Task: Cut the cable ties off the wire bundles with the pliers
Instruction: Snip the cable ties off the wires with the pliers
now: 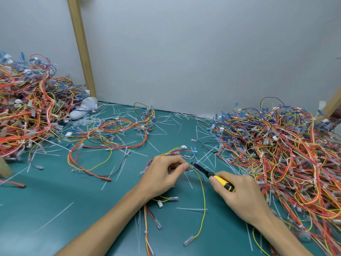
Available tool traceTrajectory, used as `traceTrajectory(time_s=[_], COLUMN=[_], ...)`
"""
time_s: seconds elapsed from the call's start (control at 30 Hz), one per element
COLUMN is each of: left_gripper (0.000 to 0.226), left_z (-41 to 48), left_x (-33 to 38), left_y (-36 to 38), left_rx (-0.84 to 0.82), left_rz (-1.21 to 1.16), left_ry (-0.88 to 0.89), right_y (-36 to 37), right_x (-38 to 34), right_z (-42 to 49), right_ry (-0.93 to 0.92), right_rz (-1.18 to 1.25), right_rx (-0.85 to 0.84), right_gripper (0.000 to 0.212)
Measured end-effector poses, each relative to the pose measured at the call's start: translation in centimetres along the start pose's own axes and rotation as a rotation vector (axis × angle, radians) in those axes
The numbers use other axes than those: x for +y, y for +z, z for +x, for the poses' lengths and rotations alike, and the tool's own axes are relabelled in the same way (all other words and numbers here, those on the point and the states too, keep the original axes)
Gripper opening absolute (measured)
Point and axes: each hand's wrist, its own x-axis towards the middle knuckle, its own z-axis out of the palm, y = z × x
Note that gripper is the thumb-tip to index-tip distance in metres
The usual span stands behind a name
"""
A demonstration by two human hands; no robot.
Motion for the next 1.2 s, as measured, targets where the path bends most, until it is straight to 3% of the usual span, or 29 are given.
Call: traceTrajectory(time_s=[0.17,1.0,1.2], left_gripper=[0.015,0.015,0.014], left_z=[-0.12,-0.15,-0.14], left_x=[-0.22,-0.38,-0.37], left_y=[-0.02,0.08,0.03], left_rx=[0.004,-0.008,-0.007], left_rz=[-0.003,-0.002,-0.006], left_ry=[-0.006,0.002,-0.006], right_y=[0.50,0.94,0.93], right_x=[-0.39,-0.02,-0.24], right_z=[-0.43,-0.26,-0.33], right_ry=[-0.037,-0.051,-0.036], right_rz=[-0.118,-0.052,-0.046], right_rx=[0.132,0.000,0.038], right_gripper=[0.038,0.035,0.031])
